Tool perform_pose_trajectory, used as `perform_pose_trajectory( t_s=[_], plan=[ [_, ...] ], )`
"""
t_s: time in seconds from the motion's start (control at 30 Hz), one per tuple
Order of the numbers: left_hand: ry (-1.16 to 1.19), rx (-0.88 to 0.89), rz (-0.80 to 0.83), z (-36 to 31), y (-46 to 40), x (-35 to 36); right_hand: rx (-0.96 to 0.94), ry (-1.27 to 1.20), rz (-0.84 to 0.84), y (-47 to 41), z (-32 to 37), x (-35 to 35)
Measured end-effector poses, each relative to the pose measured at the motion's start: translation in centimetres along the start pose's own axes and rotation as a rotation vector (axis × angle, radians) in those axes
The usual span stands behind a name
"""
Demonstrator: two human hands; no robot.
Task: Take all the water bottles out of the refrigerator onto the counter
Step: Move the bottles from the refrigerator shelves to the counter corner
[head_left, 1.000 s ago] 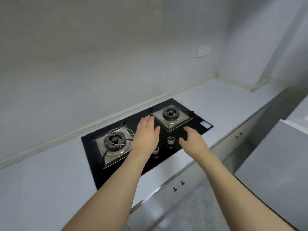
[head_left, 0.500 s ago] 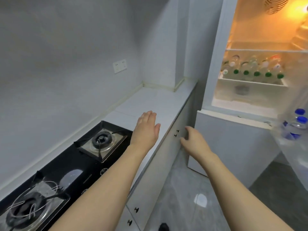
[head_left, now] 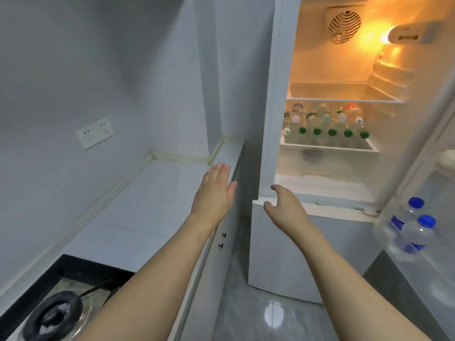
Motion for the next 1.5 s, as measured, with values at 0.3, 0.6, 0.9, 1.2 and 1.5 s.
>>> perform_pose_trajectory(
  t_s=[0.3, 0.6, 0.9, 1.2, 1.5],
  plan=[
    [0.068, 0.124, 0.098, -4.1, -11.1, 7.3, 0.089, -0.016, -0.129, -10.6, -4.2, -4.1],
    [0.148, 0.199, 0.160, -10.0, -20.8, 17.1, 0.191, -0.064, -0.250, -22.0, -11.5, -8.3],
    [0.338, -0.107, 0.253, -15.7, -32.3, 23.8, 0.380, -0.331, -0.317, -34.9, -18.0, -10.9],
    [0.450, -0.631, 0.229, -14.5, -42.3, 32.5, 0.447, -0.453, -0.361, -47.6, -21.2, -10.5],
    [0.297, -0.706, 0.255, -14.5, -46.2, 34.1, 0.574, -0.368, -0.301, -54.8, -23.8, -8.3]
  ],
)
Point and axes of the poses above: each hand's wrist, its own y-axis away from the middle knuckle, its own x-axis out of the palm, z = x × y, the point moved 1 cm from there along -y, towards the middle knuckle, and after that the axes turned 5 degrees about -z, right-handed, at the moved point
